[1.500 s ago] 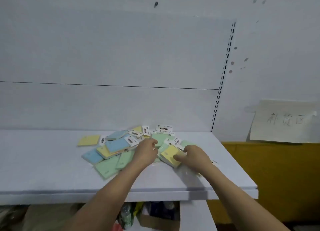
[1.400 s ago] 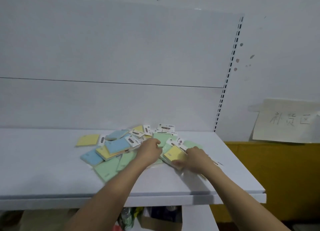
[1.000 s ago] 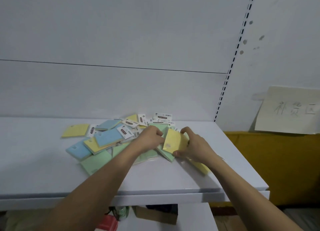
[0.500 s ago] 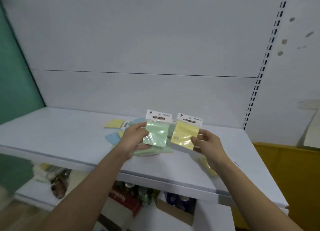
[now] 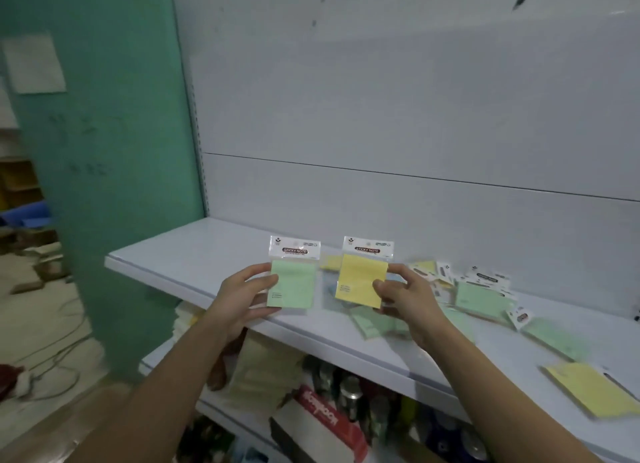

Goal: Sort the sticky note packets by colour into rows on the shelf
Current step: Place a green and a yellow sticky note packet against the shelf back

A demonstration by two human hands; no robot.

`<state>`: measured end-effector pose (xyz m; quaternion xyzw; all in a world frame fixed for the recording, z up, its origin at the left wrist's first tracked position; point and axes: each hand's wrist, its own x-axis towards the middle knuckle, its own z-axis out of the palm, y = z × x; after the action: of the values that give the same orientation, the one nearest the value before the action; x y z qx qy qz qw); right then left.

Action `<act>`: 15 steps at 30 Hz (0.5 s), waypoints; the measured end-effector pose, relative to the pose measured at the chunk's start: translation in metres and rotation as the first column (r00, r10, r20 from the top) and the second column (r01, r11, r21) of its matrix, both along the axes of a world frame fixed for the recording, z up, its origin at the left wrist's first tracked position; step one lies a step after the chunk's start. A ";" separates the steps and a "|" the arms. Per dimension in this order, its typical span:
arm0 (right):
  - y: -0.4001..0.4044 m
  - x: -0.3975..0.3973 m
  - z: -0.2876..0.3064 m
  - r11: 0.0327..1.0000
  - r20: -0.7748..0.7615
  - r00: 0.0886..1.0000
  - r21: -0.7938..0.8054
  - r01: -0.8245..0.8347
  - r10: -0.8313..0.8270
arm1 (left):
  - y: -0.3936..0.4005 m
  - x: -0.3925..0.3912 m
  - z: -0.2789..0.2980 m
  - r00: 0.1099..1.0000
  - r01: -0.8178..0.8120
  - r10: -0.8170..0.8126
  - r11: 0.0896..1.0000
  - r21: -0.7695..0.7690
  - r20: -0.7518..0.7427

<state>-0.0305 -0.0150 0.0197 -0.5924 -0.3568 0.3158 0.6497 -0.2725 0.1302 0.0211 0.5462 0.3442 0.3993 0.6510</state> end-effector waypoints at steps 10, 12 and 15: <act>0.146 -0.127 0.018 1.000 0.040 0.999 -0.013 -0.003 0.004 | 0.138 -0.139 0.013 1.000 -0.026 0.026 0.999 -0.023 0.005; 0.168 -0.139 0.019 1.000 0.049 0.999 -0.025 -0.004 0.005 | 0.163 -0.153 0.012 0.999 -0.049 0.049 0.999 -0.020 -0.019; 0.200 -0.149 0.018 1.000 0.054 0.999 -0.029 0.009 -0.008 | 0.200 -0.165 0.011 0.995 -0.083 0.083 0.997 0.000 -0.057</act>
<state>-0.1791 0.1848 0.0376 -0.6116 -0.3670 0.3021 0.6325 -0.4380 0.3302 0.0325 0.5419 0.3852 0.4100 0.6244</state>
